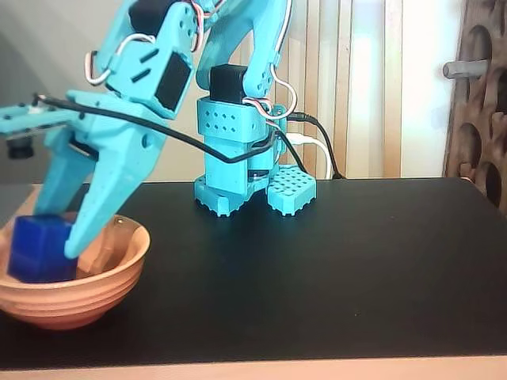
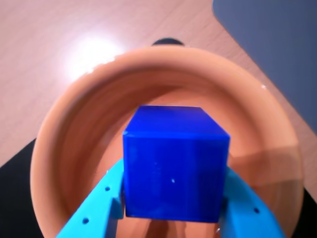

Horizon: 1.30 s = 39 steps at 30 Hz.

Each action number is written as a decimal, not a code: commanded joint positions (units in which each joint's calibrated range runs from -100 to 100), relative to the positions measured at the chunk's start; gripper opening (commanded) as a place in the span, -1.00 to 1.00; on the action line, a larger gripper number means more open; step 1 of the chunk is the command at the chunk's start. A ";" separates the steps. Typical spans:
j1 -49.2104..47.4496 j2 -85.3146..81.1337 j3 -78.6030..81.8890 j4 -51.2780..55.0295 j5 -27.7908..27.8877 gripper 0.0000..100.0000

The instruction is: Place the blue cube in the orange bowl.

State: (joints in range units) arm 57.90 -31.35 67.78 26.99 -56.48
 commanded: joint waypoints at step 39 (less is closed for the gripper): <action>-0.93 0.97 1.73 -0.51 0.05 -0.50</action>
State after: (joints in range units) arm 57.62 -28.89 70.22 26.90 -56.48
